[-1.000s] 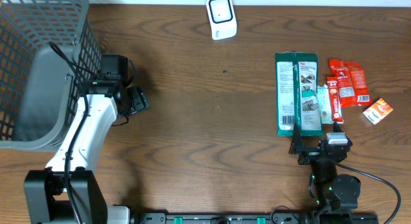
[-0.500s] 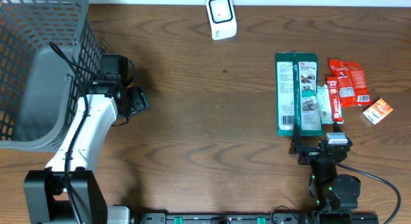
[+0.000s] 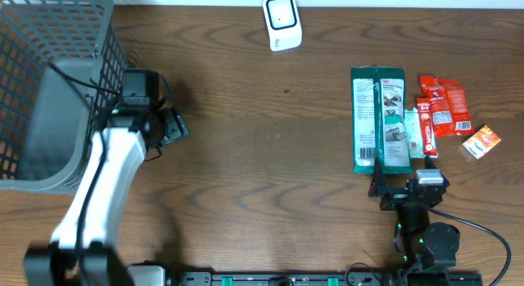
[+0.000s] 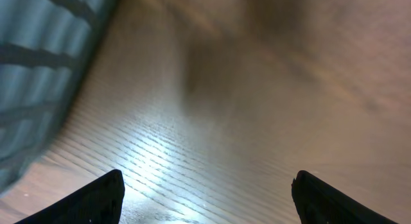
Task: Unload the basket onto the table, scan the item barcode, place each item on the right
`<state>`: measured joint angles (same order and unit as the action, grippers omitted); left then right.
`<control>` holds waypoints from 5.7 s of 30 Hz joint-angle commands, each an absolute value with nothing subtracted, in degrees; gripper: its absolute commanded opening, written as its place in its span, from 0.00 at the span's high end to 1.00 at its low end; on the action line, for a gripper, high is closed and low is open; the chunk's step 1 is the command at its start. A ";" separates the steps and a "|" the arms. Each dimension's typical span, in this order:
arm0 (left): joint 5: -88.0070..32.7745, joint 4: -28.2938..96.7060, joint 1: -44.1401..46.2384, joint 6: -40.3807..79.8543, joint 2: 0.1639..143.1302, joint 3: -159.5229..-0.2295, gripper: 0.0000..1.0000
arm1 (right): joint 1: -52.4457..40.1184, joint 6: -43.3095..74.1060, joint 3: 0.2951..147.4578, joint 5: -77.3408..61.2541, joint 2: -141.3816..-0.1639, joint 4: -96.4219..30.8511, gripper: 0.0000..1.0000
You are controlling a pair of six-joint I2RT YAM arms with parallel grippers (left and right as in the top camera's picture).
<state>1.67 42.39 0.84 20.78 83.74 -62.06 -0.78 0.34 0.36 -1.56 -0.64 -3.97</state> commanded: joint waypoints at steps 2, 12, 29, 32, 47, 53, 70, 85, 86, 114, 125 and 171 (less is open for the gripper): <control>3.14 42.61 0.54 20.64 71.16 -62.46 0.02 | -0.64 -0.49 0.30 -1.39 -0.34 -4.21 0.01; 4.51 44.01 0.56 20.69 50.85 -62.46 0.02 | -0.64 -0.49 0.30 -1.37 -0.34 -4.21 0.01; 0.43 57.78 0.56 20.78 29.30 -56.66 0.02 | -0.64 -0.49 0.30 -1.37 -0.34 -4.21 0.01; 0.47 57.76 0.56 21.19 24.73 -53.84 0.02 | -0.64 -0.49 0.30 -1.39 -0.34 -4.21 0.01; 0.43 41.01 0.73 21.30 1.08 -38.46 0.02 | -0.64 -0.49 0.30 -1.37 -0.34 -4.21 0.01; -1.06 21.43 1.10 21.28 0.14 -32.32 0.02 | -0.64 -0.49 0.30 -1.37 -0.34 -4.21 0.01; -6.00 -23.07 1.10 21.28 0.12 -7.05 0.02 | -0.64 -0.49 0.30 -1.37 -0.34 -4.21 0.01; -5.96 -8.03 1.08 20.40 0.12 -0.23 0.02 | -0.64 -0.49 0.30 -1.39 -0.38 -4.21 0.01; -5.96 -6.02 1.08 20.01 0.12 -0.23 0.02 | -0.64 -0.49 0.30 -1.39 -0.38 -4.21 0.01; -14.24 2.81 1.10 -8.25 0.10 -0.23 0.02 | -0.64 -0.49 0.30 -1.39 -0.38 -4.21 0.01; -7.46 0.82 1.10 -2.81 0.10 -0.23 0.02 | -0.64 -0.49 0.30 -1.37 -0.38 -4.21 0.01; -8.34 3.20 1.10 -2.50 0.21 -0.23 0.02 | -0.64 -0.49 0.30 -1.37 -0.38 -4.21 0.01</control>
